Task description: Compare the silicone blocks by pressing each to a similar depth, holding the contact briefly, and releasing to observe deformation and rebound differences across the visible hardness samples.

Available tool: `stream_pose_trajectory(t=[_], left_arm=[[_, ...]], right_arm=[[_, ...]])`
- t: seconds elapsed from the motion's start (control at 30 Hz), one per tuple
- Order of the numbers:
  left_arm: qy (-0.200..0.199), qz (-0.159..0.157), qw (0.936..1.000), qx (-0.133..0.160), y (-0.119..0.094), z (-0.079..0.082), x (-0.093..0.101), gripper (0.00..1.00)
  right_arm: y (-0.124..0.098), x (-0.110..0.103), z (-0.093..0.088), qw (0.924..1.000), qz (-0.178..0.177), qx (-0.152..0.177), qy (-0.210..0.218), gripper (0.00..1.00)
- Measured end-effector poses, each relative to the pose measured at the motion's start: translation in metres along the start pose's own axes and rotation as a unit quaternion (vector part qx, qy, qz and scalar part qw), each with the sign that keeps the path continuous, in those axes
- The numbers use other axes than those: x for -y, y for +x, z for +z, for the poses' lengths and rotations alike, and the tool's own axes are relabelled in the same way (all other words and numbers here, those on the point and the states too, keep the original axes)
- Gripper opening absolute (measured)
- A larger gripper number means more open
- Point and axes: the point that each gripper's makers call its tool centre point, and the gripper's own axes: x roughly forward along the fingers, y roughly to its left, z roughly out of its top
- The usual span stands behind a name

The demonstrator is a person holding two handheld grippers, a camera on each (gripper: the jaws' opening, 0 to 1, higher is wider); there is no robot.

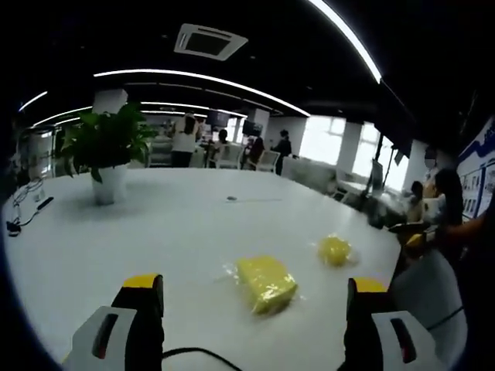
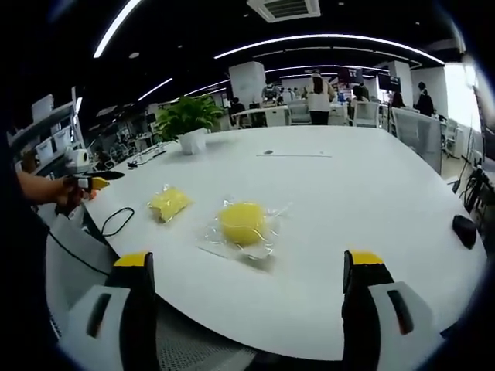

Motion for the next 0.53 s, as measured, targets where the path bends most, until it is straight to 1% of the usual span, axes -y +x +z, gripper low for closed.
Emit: stream_pose_trajectory(t=[0.1, 0.17, 0.27, 0.33, 0.4, 0.53], left_arm=[[0.002, -0.003, 1.0000, -0.007, 0.0026, -0.0011, 0.0006, 1.00], [0.001, -0.002, 1.0000, -0.006, 0.0036, 0.0000, 0.0012, 1.00], [0.002, -0.001, 1.0000, 0.004, 0.0048, 0.0046, 0.0024, 1.00], [-0.003, -0.003, 1.0000, -0.001, 0.0057, 0.0028, 0.0038, 1.00], [0.005, 0.002, 1.0000, -0.002, 0.0060, 0.0018, 0.0007, 1.00], [0.000, 0.008, 1.0000, 0.002, 0.0049, 0.0030, -0.0022, 1.00]], right_arm=[[-0.0009, 0.0001, -0.0002, 1.0000, -0.001, -0.001, 0.003, 0.95], [-0.0010, -0.0002, 0.0002, 1.0000, 0.000, 0.000, 0.003, 0.95], [-0.0011, 0.0004, 0.0013, 1.0000, -0.004, 0.003, 0.006, 0.95], [-0.0008, 0.0009, 0.0012, 1.0000, -0.006, 0.003, 0.007, 0.95], [-0.0008, 0.0019, 0.0011, 0.9999, -0.008, 0.005, 0.007, 0.95], [-0.0027, 0.0039, -0.0009, 0.9998, -0.013, 0.007, 0.015, 0.96]])
